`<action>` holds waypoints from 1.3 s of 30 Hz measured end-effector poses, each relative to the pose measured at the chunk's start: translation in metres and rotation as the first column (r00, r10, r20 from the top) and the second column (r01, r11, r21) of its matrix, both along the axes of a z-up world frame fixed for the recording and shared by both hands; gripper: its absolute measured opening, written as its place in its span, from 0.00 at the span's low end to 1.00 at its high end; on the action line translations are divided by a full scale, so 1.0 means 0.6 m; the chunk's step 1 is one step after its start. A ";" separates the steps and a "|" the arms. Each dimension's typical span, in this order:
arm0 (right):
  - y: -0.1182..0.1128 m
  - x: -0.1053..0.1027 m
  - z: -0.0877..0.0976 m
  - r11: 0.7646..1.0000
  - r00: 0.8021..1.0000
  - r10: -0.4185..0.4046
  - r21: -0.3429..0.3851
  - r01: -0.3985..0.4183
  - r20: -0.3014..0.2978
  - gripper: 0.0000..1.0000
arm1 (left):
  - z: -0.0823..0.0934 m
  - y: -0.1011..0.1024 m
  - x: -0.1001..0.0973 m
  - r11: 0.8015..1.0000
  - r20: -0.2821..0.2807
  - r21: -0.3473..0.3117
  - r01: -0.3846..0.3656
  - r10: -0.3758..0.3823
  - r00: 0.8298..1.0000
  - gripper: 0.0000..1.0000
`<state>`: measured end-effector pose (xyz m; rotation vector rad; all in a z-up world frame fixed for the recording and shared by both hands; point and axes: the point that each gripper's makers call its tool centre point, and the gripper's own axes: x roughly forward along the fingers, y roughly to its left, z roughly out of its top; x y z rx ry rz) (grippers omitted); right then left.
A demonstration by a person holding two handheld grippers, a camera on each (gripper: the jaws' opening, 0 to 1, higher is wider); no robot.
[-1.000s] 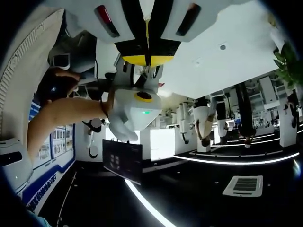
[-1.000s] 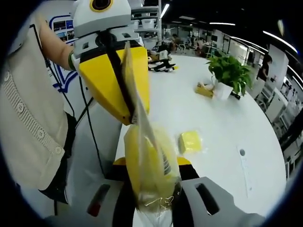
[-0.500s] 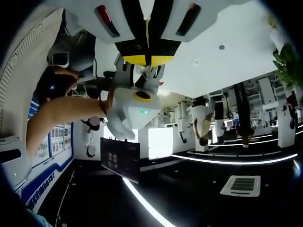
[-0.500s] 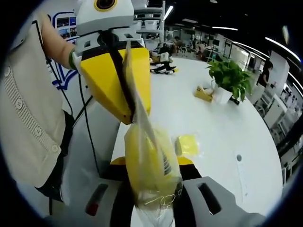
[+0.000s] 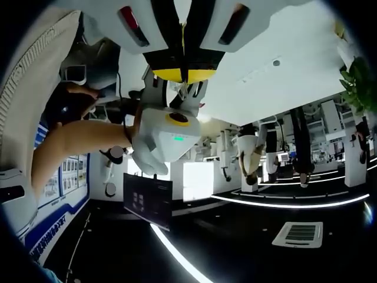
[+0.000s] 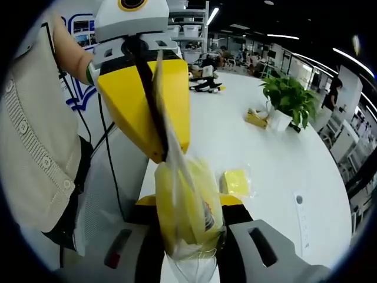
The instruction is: Compare the silicone blocks by pressing each to a similar depth, holding the contact briefly, and releasing to observe deformation and rebound differences across the visible hardness samples.
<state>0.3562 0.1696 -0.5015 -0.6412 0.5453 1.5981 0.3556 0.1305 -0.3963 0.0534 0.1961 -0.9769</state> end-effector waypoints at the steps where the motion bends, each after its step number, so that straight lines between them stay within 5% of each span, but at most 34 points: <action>1: 0.000 0.000 -0.001 1.000 1.000 0.001 -0.001 -0.001 0.000 0.26 | -0.002 -0.001 -0.001 1.000 -0.009 0.001 0.006 -0.006 1.000 0.00; 17: 0.009 0.011 -0.008 0.999 0.999 -0.009 0.041 0.011 -0.044 0.34 | -0.056 0.016 0.018 1.000 -0.113 -0.001 -0.008 0.008 0.994 0.00; 26: -0.032 0.029 -0.011 0.988 0.988 -0.123 0.080 0.131 -0.093 0.52 | -0.108 0.017 0.040 1.000 -0.193 -0.001 -0.010 0.010 0.981 0.00; 34: -0.102 0.040 -0.012 0.945 0.954 -0.281 0.144 0.295 -0.108 0.60 | -0.137 0.009 0.061 1.000 -0.236 -0.006 -0.005 0.003 0.972 0.00; 39: -0.144 0.047 -0.013 0.887 0.908 -0.398 0.198 0.418 -0.130 0.66 | -0.148 0.001 0.078 1.000 -0.249 -0.014 -0.001 -0.002 0.969 0.00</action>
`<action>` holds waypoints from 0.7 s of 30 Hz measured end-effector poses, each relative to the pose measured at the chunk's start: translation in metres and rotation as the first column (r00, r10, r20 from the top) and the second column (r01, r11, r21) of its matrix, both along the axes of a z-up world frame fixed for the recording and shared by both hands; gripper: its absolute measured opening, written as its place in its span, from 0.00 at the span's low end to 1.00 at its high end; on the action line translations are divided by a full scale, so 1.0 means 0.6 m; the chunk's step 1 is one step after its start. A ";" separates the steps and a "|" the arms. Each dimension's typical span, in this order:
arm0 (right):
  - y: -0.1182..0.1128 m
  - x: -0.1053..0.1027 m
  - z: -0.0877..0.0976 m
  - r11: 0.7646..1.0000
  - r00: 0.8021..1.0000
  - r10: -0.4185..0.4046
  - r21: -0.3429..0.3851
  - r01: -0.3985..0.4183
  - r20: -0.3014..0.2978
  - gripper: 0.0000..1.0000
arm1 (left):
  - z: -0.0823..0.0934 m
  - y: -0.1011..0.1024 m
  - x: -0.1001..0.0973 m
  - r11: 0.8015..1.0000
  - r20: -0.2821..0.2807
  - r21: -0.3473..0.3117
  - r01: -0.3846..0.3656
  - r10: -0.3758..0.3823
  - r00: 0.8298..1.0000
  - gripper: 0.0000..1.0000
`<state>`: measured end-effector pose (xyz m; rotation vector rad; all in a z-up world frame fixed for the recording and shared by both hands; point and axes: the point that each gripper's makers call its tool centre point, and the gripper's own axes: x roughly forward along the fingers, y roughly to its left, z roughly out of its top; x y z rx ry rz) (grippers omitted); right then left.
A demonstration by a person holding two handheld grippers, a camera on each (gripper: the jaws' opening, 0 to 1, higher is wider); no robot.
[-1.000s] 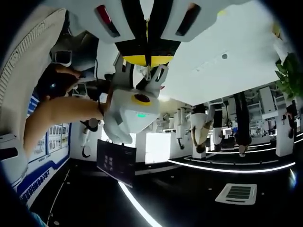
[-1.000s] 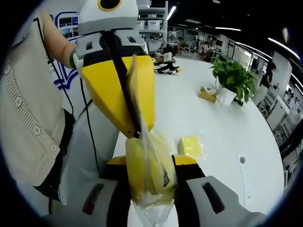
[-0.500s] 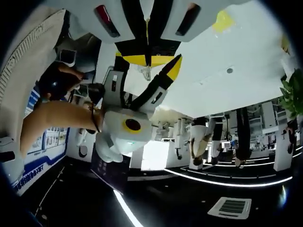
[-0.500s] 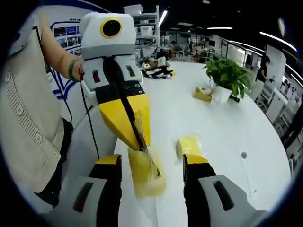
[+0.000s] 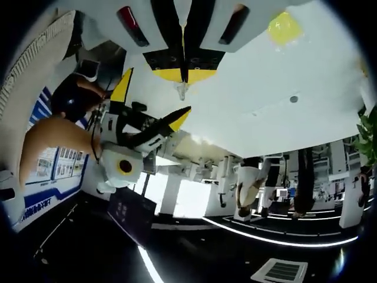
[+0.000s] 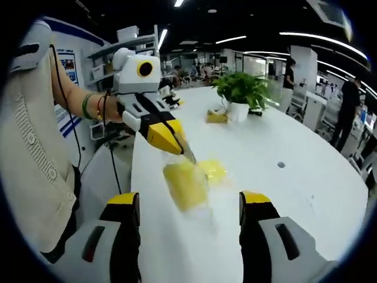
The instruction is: Compare the silicone blocks by pressing each to a similar depth, holding the contact briefly, and releasing to observe deformation and rebound differences across the visible hardness samples.
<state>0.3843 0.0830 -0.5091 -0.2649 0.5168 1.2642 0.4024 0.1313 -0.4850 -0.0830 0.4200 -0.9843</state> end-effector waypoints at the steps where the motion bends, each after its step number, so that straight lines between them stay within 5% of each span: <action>1: -0.009 0.003 0.003 0.999 0.999 -0.043 0.032 0.042 0.008 0.67 | -0.004 -0.003 0.004 1.000 -0.005 -0.002 0.000 0.000 1.000 0.00; 3: -0.021 0.007 0.005 0.992 0.995 -0.102 0.077 0.101 0.006 0.70 | -0.010 -0.007 0.010 1.000 -0.013 -0.008 -0.002 0.002 1.000 0.00; 6: -0.046 0.010 0.008 0.951 0.970 -0.237 0.191 0.244 -0.058 0.77 | -0.024 -0.013 0.025 0.999 -0.031 -0.027 -0.017 0.017 0.999 0.00; 10: -0.088 0.017 -0.004 0.882 0.916 -0.396 0.252 0.399 -0.066 0.80 | -0.044 -0.020 0.044 0.999 -0.043 -0.041 -0.035 0.033 0.999 0.00; 15: -0.137 -0.001 -0.030 0.772 0.827 -0.536 0.297 0.561 -0.169 0.81 | -0.087 -0.039 0.066 0.999 -0.069 -0.037 -0.033 0.030 0.997 0.00; 21: -0.160 -0.028 -0.067 0.738 0.781 -0.586 0.254 0.625 -0.216 0.78 | -0.139 -0.061 0.098 0.993 -0.166 -0.084 -0.085 0.070 0.984 0.00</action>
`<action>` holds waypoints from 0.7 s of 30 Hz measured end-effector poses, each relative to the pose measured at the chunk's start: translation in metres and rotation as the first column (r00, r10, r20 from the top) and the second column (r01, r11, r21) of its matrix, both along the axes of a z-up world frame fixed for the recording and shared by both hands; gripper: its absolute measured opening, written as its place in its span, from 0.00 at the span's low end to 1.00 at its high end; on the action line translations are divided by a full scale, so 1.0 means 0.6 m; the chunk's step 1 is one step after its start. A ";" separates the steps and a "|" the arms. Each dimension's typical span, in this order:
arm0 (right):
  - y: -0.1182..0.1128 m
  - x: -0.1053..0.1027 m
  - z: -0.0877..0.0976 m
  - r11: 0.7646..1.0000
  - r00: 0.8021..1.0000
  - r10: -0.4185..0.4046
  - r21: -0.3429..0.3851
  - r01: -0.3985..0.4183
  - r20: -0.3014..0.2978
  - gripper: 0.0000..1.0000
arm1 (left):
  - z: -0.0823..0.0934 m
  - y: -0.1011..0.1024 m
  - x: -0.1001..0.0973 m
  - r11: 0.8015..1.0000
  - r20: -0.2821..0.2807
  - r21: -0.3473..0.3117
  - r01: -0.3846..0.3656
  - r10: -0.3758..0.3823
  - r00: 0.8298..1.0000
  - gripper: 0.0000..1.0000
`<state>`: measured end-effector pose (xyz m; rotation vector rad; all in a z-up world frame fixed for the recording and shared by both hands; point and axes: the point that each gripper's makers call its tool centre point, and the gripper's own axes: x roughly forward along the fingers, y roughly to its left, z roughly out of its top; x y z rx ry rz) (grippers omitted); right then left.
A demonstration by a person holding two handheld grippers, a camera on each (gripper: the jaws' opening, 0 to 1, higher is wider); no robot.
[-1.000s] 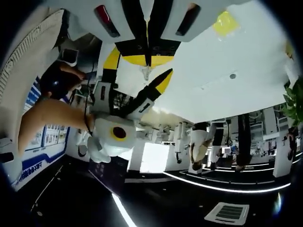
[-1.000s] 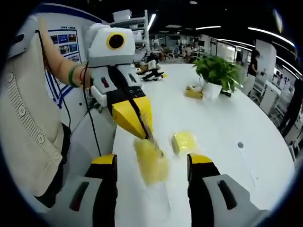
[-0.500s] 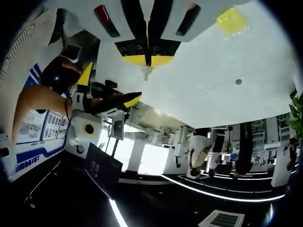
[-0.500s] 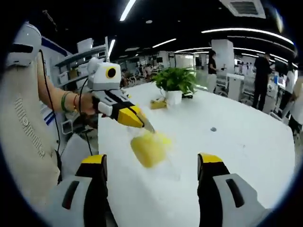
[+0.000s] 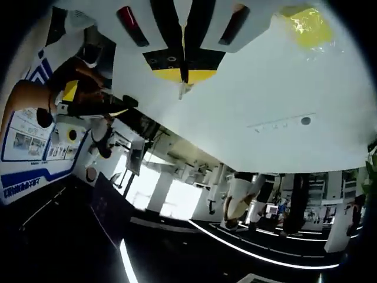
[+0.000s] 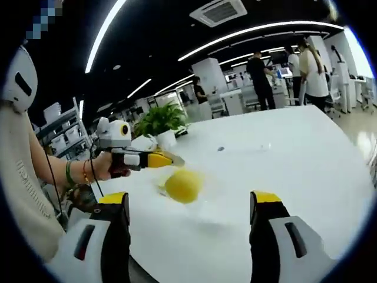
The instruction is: Compare the silicone blocks by pressing each to a similar depth, holding the contact briefly, and releasing to observe deformation and rebound differences across the visible hardness samples.
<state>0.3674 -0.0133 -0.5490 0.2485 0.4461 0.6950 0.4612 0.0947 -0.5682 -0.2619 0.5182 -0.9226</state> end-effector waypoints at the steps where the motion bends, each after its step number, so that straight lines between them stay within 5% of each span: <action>1: 0.000 -0.005 -0.004 1.000 1.000 0.001 0.007 -0.001 -0.014 0.78 | -0.013 0.001 0.011 1.000 -0.003 0.000 -0.019 0.019 1.000 0.00; 8: -0.001 -0.008 -0.016 1.000 0.998 0.009 0.022 -0.008 -0.057 0.77 | -0.079 0.035 0.053 0.992 -0.080 0.023 -0.125 0.127 0.989 0.00; 15: 0.004 0.003 -0.025 0.999 0.998 0.004 0.039 -0.001 -0.069 0.76 | -0.127 0.079 0.110 0.965 -0.178 0.003 -0.263 0.260 0.949 0.00; 21: 0.005 0.002 -0.035 0.999 0.995 0.013 0.040 -0.010 -0.094 0.76 | -0.171 0.092 0.134 0.954 -0.189 0.067 -0.292 0.299 0.935 0.00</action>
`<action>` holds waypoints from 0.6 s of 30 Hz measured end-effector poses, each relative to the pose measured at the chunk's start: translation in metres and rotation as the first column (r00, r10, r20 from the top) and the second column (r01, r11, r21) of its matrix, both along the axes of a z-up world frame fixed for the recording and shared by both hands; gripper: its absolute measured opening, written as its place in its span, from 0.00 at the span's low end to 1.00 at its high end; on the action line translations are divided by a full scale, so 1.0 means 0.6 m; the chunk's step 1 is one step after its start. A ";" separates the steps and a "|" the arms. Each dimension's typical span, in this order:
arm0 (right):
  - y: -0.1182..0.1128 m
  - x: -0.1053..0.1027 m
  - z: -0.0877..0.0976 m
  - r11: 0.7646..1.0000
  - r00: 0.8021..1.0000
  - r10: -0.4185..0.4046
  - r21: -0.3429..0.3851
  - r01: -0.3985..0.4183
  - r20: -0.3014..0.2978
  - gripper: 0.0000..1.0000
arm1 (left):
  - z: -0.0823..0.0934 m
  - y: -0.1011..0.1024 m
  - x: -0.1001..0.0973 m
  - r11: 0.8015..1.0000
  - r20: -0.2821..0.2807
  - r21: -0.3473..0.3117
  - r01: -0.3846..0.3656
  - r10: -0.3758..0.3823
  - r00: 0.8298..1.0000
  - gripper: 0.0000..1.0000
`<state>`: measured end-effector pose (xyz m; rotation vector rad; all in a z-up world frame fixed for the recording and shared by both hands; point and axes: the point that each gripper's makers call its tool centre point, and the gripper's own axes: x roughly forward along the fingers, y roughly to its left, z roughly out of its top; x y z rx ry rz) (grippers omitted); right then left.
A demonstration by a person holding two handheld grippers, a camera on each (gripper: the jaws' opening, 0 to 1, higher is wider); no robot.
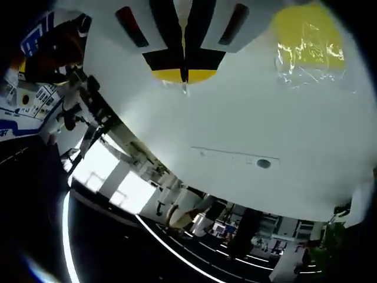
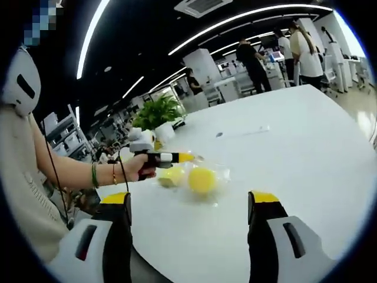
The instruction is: Compare the silicone blocks by pressing each to a similar depth, holding the contact briefly, and releasing to observe deformation and rebound differences across the visible hardness samples.
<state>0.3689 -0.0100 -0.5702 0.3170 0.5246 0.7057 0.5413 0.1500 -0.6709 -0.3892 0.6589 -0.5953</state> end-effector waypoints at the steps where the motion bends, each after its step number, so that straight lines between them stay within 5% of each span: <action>1: -0.001 0.001 0.000 1.000 1.000 -0.001 0.005 0.001 -0.004 0.76 | -0.006 -0.001 0.002 1.000 -0.005 -0.001 -0.001 0.001 1.000 0.00; 18: -0.013 0.012 -0.005 1.000 1.000 -0.011 0.013 0.011 -0.014 0.73 | -0.089 -0.012 -0.015 0.998 -0.119 0.034 -0.056 0.060 0.991 0.00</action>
